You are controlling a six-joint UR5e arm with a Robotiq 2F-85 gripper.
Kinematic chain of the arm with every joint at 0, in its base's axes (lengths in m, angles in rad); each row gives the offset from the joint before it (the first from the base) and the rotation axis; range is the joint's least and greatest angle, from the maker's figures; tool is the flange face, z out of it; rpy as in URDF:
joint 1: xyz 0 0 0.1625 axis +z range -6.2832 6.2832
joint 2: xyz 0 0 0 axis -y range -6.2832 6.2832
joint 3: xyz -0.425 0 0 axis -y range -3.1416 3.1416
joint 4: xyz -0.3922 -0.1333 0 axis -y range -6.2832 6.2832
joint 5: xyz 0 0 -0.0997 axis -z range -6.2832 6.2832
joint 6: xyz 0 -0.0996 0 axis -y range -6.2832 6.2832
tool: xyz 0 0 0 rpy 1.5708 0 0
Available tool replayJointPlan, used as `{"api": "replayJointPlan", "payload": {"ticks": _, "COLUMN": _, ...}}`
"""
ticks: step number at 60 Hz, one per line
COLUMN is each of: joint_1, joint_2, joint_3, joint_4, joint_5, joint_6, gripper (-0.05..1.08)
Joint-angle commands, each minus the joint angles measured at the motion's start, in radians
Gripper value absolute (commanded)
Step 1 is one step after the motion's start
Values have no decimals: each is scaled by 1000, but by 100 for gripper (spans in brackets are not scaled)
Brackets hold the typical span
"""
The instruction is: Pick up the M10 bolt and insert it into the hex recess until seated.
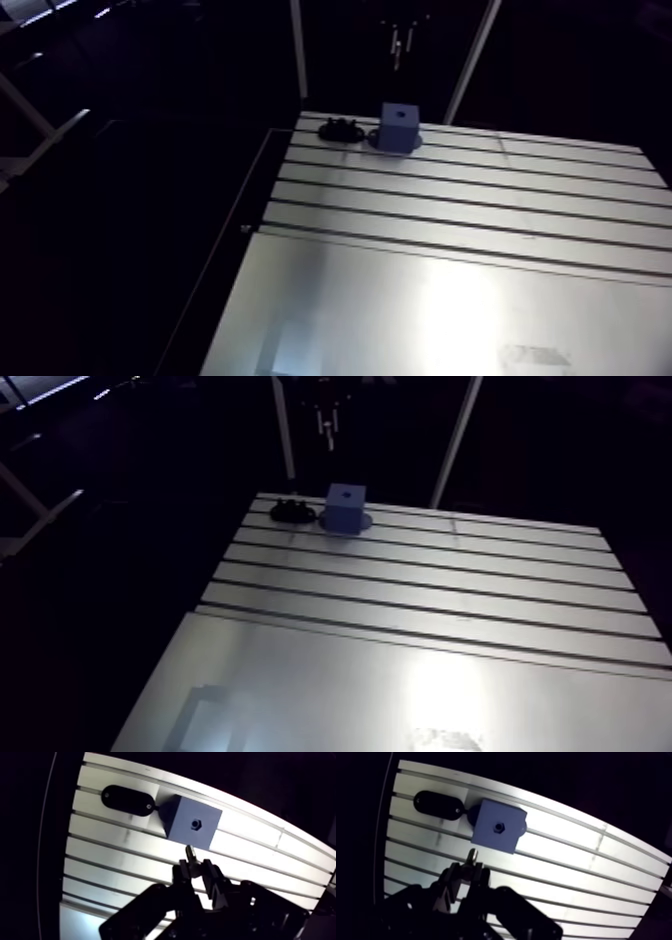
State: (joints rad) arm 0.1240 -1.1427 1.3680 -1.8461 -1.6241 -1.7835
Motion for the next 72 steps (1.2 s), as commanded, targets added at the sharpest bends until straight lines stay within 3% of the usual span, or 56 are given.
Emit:
{"api": "replayJointPlan", "payload": {"ticks": 1, "joint_1": -37, "joint_2": 33, "joint_3": -79, "joint_4": 115, "joint_5": 3, "joint_6": -218, "gripper": 92}}
{"api": "replayJointPlan", "payload": {"ticks": 14, "joint_1": -45, "joint_2": 71, "joint_3": -127, "joint_4": 168, "joint_5": -4, "joint_6": -292, "gripper": 91}}
{"api": "replayJointPlan", "payload": {"ticks": 31, "joint_1": -49, "joint_2": 116, "joint_3": -172, "joint_4": 195, "joint_5": 2, "joint_6": -293, "gripper": 91}}
{"api": "replayJointPlan", "payload": {"ticks": 72, "joint_1": -47, "joint_2": 154, "joint_3": -148, "joint_4": 180, "joint_5": 2, "joint_6": -272, "gripper": 91}}
